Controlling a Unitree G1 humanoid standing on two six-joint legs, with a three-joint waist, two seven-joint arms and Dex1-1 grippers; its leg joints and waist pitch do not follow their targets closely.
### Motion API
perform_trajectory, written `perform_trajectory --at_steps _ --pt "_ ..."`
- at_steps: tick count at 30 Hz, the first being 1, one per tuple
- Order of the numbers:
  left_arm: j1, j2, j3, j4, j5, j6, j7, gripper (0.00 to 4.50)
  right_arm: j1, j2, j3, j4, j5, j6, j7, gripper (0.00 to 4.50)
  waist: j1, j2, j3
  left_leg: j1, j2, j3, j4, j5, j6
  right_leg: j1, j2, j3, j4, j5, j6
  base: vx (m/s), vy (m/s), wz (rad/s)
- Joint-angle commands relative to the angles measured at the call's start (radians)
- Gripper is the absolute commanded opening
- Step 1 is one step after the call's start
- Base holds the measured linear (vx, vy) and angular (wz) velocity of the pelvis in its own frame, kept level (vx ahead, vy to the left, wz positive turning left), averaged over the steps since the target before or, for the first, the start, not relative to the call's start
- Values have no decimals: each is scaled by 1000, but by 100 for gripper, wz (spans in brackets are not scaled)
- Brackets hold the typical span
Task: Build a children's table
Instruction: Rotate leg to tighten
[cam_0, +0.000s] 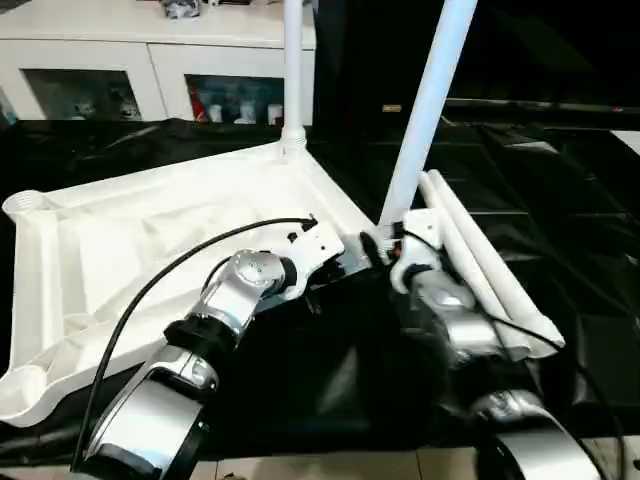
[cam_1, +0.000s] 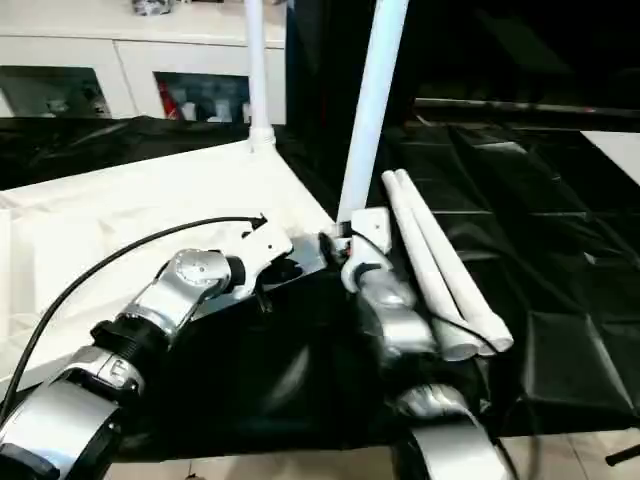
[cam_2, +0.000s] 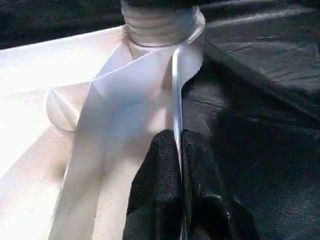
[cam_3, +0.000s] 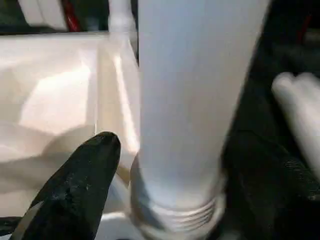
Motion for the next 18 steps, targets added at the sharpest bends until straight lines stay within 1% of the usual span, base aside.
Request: perform_trajectory --at_steps 1,2,3,4,5,6,7,8,9,10,11,12,13,14,15,16,17,18 --pt "-15 -22 54 -15 -55 -76 32 57 40 -25 22 -87 -12 24 45 383 5 -19 -60 -6 1 8 -58 -179 49 50 -46 45 -90 -332 -89 0 0 0" --pt "-28 -14 89 -35 -75 -84 58 61 100 -66 51 -187 -20 48 97 383 9 -16 -64 -6 4 7 -57 -153 50 53 -47 46 -83 -266 -112 0 0 0" --pt "-29 -13 94 -37 -78 -85 62 71 107 -70 54 -198 -20 50 104 383 13 -13 -65 -6 6 6 -55 -136 52 57 -43 46 -77 -208 -122 0 0 0" --pt "-31 -10 99 -41 -82 -85 66 83 115 -76 58 -211 -20 54 113 383 11 -16 -65 -7 8 6 -54 -124 59 55 -41 44 -67 -130 -148 0 0 0" --pt "-35 -3 109 -49 -85 -82 76 93 130 -86 67 -237 -15 65 134 383 7 -20 -64 -14 7 4 -56 -124 60 61 -41 41 -63 -109 -159 0 0 0" --pt "-43 26 123 -64 -79 -54 99 98 165 -105 90 -304 1 93 188 383 6 -15 -63 -12 6 5 -55 -137 60 59 -39 40 -66 -116 -160 0 0 0" --pt "-42 49 132 -82 -76 -36 108 98 182 -116 106 -338 13 107 225 383 5 -16 -65 -9 8 4 -54 -139 61 59 -40 41 -65 -109 -163 0 0 0" --pt "-42 49 132 -82 -76 -36 108 115 182 -116 106 -338 13 107 225 383 1 -18 -67 -11 7 4 -51 -123 69 62 -40 42 -60 -81 -170 0 0 0" --pt "-29 108 169 -140 -74 14 132 128 211 -139 139 -393 30 131 287 383 -1 -18 -68 -15 5 5 -48 -101 77 63 -39 42 -55 -44 -180 0 0 0" --pt "-22 131 185 -163 -73 29 141 128 222 -148 150 -414 34 140 305 383 2 -20 -68 -14 7 4 -47 -91 80 65 -40 43 -52 -23 -187 0 0 0" --pt "-8 159 199 -191 -70 43 143 140 229 -152 156 -426 41 152 319 383 0 -16 -66 -16 7 5 -46 -77 90 62 -41 43 -49 0 -192 0 0 0" --pt "5 187 209 -216 -61 58 149 140 233 -156 160 -431 41 161 324 383 -2 -14 -63 -16 9 5 -49 -89 89 60 -41 42 -51 -17 -192 0 0 0" --pt "20 212 217 -237 -50 66 156 140 239 -159 164 -443 41 177 328 383 -3 -13 -62 -11 10 6 -50 -111 77 58 -41 42 -55 -61 -191 0 0 0" --pt "38 242 226 -263 -36 82 162 140 243 -163 169 -452 44 191 337 383 -3 -12 -61 -9 10 6 -50 -121 70 56 -40 43 -57 -80 -189 0 0 0" --pt "58 275 239 -295 -29 106 167 140 251 -168 174 -474 49 210 350 383 0 -8 -61 -1 13 8 -50 -130 59 51 -40 46 -57 -89 -192 0 0 0" --pt "76 306 255 -325 -23 135 173 140 256 -171 176 -489 53 228 360 383 2 -28 -57 -9 12 8 -54 -128 55 56 -39 44 -55 -106 -184 0 0 0" --pt "92 334 267 -355 -11 166 178 140 258 -175 178 -499 54 247 363 383 3 -19 -58 -4 16 6 -55 -129 45 52 -42 45 -51 -116 -180 0 0 0" --pt "102 351 272 -375 -6 186 182 140 261 -179 178 -508 54 262 365 383 2 -16 -56 -4 16 6 -56 -135 42 49 -40 45 -54 -122 -177 0 0 0"
